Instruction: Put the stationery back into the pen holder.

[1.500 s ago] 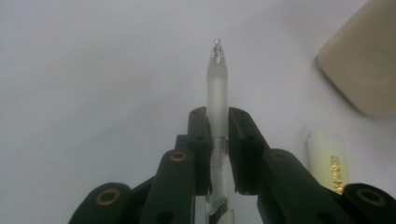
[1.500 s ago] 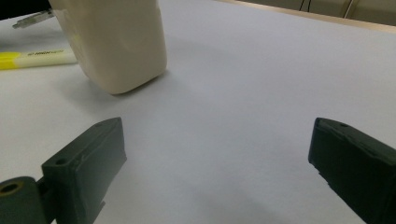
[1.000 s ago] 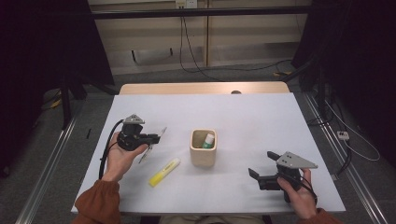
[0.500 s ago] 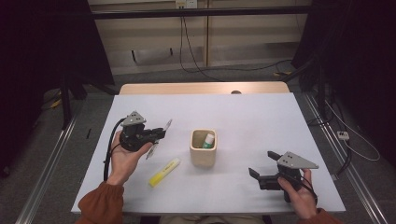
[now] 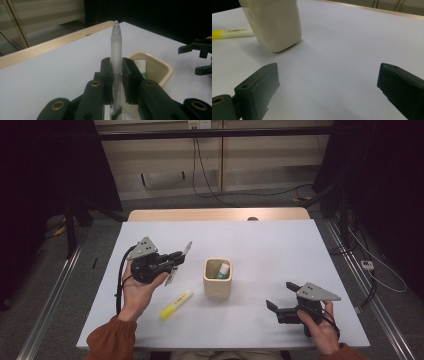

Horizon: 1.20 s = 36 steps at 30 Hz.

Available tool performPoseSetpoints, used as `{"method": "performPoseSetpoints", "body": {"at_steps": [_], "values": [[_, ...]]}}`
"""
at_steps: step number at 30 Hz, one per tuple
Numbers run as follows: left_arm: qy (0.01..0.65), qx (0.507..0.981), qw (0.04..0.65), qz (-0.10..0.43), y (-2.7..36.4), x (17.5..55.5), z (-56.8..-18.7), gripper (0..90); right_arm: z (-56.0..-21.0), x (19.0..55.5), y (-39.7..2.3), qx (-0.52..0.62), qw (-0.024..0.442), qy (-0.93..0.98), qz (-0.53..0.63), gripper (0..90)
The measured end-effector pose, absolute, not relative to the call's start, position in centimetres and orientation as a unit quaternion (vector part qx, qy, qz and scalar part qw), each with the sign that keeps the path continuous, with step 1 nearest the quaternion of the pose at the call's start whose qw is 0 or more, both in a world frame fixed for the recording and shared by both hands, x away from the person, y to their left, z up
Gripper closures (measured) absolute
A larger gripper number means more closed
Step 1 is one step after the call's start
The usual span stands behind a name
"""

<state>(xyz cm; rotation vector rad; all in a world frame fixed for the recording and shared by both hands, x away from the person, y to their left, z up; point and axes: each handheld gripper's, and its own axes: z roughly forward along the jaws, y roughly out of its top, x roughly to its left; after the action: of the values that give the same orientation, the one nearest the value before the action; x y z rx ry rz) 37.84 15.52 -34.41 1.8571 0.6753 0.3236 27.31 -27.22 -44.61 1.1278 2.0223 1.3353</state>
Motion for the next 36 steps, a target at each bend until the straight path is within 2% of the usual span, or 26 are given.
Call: {"method": "performPoseSetpoints", "body": {"at_steps": [11,36], "values": [[0.269,0.769,0.561,0.150,13.9,37.7,-33.4,80.1,-44.6,27.3,-27.2,0.411,0.231,0.736,0.486,3.6],[0.240,0.752,0.598,0.141,9.5,38.6,-31.6,80.1,-44.6,27.3,-27.3,0.411,0.231,0.736,0.486,3.6]]}}
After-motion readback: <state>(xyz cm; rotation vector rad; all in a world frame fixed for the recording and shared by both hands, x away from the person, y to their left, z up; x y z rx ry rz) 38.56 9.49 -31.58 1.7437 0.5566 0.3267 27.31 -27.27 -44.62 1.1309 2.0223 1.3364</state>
